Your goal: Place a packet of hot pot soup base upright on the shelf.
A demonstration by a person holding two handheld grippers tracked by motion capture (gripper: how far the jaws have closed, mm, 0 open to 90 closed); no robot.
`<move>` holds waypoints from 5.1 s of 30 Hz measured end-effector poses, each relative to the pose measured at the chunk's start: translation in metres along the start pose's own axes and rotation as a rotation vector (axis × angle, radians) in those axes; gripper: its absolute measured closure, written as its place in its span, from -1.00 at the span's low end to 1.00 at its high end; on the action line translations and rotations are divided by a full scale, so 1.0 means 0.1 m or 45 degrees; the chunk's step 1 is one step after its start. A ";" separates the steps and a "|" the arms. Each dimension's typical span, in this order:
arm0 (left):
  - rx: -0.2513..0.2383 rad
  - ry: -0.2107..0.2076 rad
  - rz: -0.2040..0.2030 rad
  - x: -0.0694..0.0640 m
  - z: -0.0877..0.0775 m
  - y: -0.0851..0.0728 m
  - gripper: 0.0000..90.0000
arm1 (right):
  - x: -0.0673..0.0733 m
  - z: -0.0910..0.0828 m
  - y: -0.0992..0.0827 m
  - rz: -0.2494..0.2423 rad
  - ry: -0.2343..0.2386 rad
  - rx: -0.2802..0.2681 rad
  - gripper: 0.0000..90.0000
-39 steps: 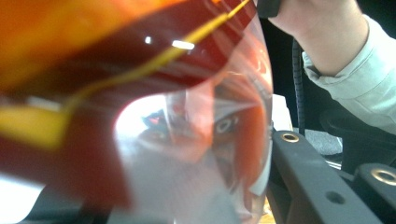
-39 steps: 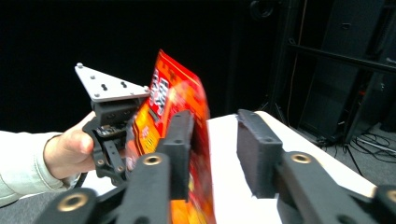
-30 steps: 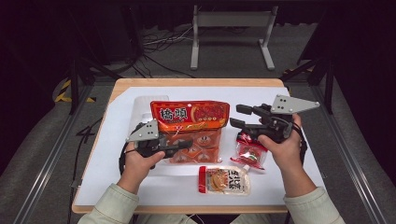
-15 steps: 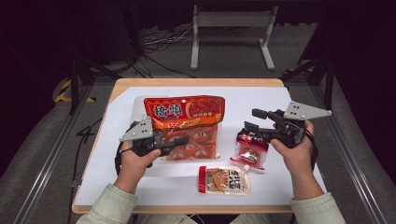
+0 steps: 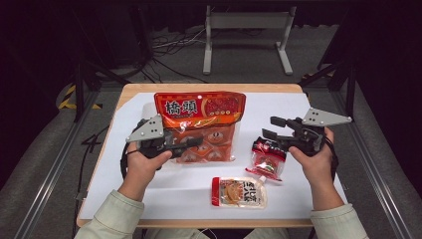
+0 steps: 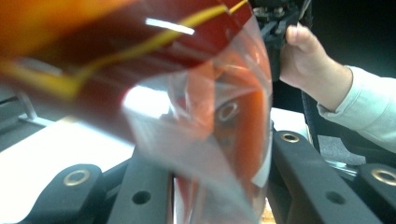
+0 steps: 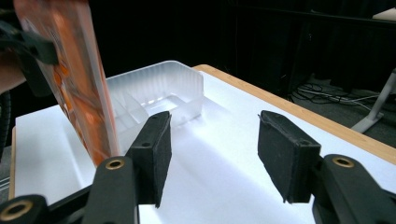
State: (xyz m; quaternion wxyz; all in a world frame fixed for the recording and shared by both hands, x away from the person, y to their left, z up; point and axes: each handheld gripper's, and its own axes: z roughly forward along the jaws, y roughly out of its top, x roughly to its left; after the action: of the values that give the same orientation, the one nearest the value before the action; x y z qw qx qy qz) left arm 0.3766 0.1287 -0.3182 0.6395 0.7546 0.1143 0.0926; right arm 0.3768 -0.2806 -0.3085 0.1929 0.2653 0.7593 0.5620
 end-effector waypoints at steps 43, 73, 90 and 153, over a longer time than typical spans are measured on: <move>-0.004 0.404 -0.011 0.76 -0.23 0.36 0.57 | -0.13 0.09 -0.17 0.050 -0.037 0.068 0.01; -0.021 0.598 -0.202 1.18 -0.52 -0.19 0.57 | -0.15 0.07 -0.20 0.071 -0.029 0.066 0.02; 0.009 0.662 -0.226 1.21 -0.42 -0.28 0.57 | -0.15 0.07 -0.20 0.073 -0.018 0.064 0.01; 0.279 0.555 -0.504 1.19 -0.22 -0.60 0.53 | -0.06 0.15 -0.24 0.051 0.055 0.085 -0.02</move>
State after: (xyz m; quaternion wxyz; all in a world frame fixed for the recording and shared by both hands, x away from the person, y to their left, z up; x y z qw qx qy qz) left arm 0.4806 0.1929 -0.3741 0.5206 0.7444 0.4027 0.1130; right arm 0.3863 -0.2788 -0.3360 0.1560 0.2746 0.7761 0.5458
